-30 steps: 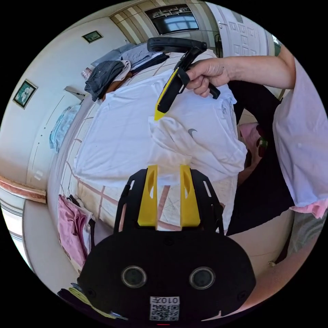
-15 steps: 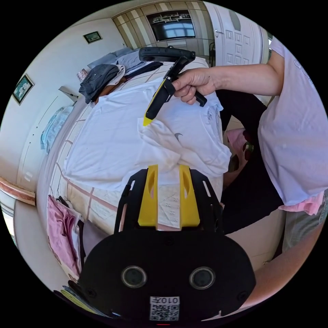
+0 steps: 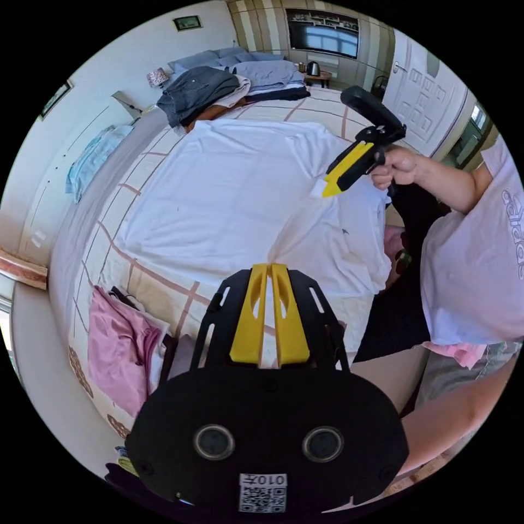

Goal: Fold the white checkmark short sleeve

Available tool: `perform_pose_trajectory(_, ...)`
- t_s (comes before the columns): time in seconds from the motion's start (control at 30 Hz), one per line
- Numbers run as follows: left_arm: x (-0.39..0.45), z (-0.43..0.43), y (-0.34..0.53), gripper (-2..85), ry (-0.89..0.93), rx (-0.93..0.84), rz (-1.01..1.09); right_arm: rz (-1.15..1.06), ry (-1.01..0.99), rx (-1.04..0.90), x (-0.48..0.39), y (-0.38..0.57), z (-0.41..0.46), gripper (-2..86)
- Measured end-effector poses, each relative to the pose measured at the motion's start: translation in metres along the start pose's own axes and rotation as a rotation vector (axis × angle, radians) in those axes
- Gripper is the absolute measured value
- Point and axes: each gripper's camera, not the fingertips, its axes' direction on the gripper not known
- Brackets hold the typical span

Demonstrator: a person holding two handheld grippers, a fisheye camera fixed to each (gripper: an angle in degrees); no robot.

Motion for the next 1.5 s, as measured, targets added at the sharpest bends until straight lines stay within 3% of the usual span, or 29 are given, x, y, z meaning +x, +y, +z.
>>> perform_pose_trajectory(0.17,-0.038,0.015,-0.073,1.3,-0.026,-0.107,0.059,0.120,0.091,0.026,0.015,0.003,0.005,3.7)
perform_pose_trajectory(0.3,-0.051,0.065,-0.098,3.6,-0.068,-0.353,0.021,0.114,0.156,-0.029,0.017,-0.004,0.014,3.8)
perform_pose_trajectory(0.4,-0.055,0.065,-0.078,4.8,-0.058,-0.291,-0.054,0.110,0.187,-0.020,0.016,-0.009,0.012,3.8)
perform_pose_trajectory(0.53,-0.066,0.054,-0.026,5.3,0.134,-0.147,-0.168,0.079,0.319,-0.046,0.011,-0.016,0.009,4.2)
perform_pose_trajectory(0.73,-0.065,0.056,0.005,4.9,0.155,-0.061,-0.128,-0.092,0.306,-0.076,-0.061,0.002,0.019,5.3)
perform_pose_trajectory(0.83,-0.068,0.061,0.006,4.6,0.180,-0.063,-0.073,-0.154,0.153,-0.112,-0.101,0.029,0.042,6.2)
perform_pose_trajectory(1.17,-0.079,0.070,0.022,0.9,0.297,-0.052,-0.044,-0.133,0.248,-0.193,-0.145,0.035,0.104,5.1)
perform_pose_trajectory(1.5,-0.066,0.078,0.042,-0.2,0.254,-0.121,0.001,-0.122,0.255,-0.224,-0.151,0.061,0.089,2.9)
